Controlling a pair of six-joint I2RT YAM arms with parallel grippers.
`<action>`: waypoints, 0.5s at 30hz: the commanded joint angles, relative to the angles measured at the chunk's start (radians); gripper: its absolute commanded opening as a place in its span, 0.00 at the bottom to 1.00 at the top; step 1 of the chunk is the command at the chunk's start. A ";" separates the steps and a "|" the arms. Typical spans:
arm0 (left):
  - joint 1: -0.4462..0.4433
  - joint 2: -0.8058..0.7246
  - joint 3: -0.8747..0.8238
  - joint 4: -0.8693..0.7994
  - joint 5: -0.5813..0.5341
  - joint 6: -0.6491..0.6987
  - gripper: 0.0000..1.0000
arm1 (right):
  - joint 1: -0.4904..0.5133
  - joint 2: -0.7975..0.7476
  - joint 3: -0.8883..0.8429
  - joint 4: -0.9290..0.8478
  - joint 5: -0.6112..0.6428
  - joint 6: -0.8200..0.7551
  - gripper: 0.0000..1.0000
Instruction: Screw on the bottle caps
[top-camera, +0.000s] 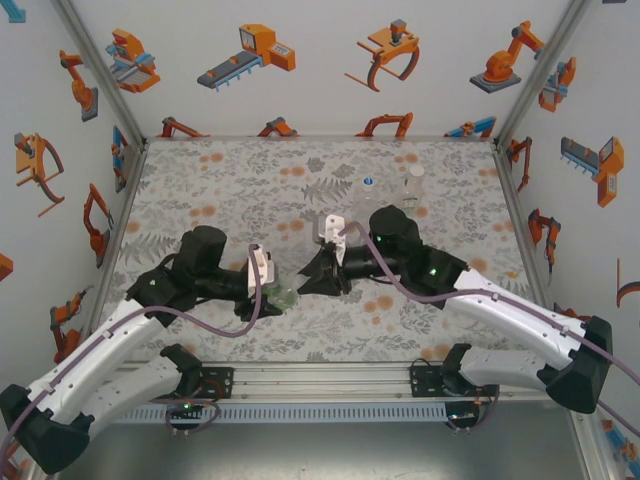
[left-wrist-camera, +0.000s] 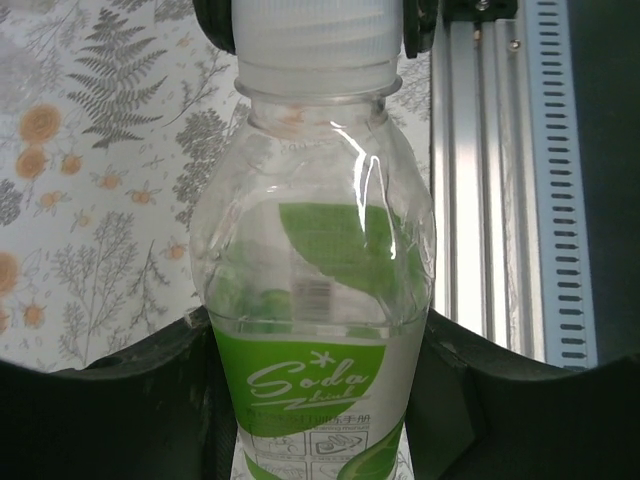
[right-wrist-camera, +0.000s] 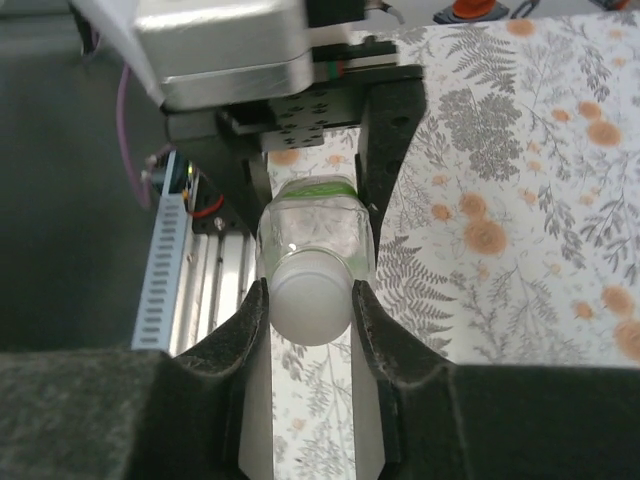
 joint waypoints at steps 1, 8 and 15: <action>-0.002 -0.025 0.012 0.077 -0.116 0.008 0.00 | -0.002 0.029 -0.012 0.081 0.214 0.347 0.00; -0.001 -0.026 0.010 0.086 -0.253 -0.017 0.00 | -0.003 0.075 0.034 -0.024 0.424 0.693 0.00; 0.000 -0.018 0.011 0.092 -0.357 -0.042 0.00 | -0.003 0.156 0.077 -0.063 0.422 0.986 0.00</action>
